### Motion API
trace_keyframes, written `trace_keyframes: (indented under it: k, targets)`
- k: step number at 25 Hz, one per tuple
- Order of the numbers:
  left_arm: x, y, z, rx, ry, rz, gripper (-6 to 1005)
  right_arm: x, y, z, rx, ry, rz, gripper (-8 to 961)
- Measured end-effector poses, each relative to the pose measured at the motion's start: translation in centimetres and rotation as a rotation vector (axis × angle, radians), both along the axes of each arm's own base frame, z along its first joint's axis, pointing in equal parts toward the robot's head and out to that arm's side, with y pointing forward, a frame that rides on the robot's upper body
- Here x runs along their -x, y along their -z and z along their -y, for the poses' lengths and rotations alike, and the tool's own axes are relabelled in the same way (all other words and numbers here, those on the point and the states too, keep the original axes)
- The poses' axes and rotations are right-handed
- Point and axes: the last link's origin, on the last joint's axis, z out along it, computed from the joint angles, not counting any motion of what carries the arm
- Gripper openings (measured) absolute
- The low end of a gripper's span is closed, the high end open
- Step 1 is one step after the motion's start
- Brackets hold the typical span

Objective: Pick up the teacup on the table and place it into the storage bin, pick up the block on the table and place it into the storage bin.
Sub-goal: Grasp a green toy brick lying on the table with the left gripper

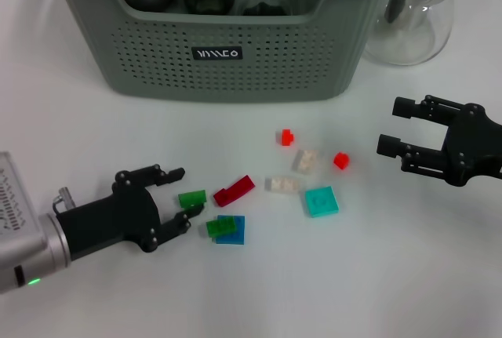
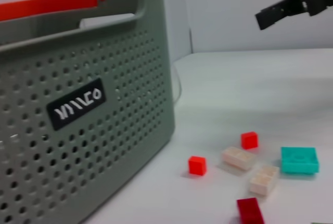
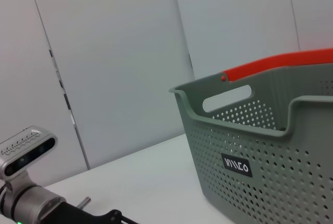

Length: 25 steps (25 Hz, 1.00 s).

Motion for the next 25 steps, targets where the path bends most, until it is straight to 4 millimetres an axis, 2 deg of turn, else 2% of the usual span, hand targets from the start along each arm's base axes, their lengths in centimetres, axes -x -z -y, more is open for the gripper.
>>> trace_keyframes:
  k: [13,19,25]
  targets:
    - [0.21,0.61,-0.23,0.008,-0.022,-0.020,555,0.02,0.06,0.03,0.001,0.001,-0.001,764]
    - [0.22,0.74,-0.27,0.009,-0.027,-0.022,414,0.03,0.08,0.03,0.001,0.001,-0.002,764]
    - [0.23,0.74,-0.30,0.007,-0.029,-0.022,352,-0.10,0.03,0.06,0.005,0.005,-0.003,765]
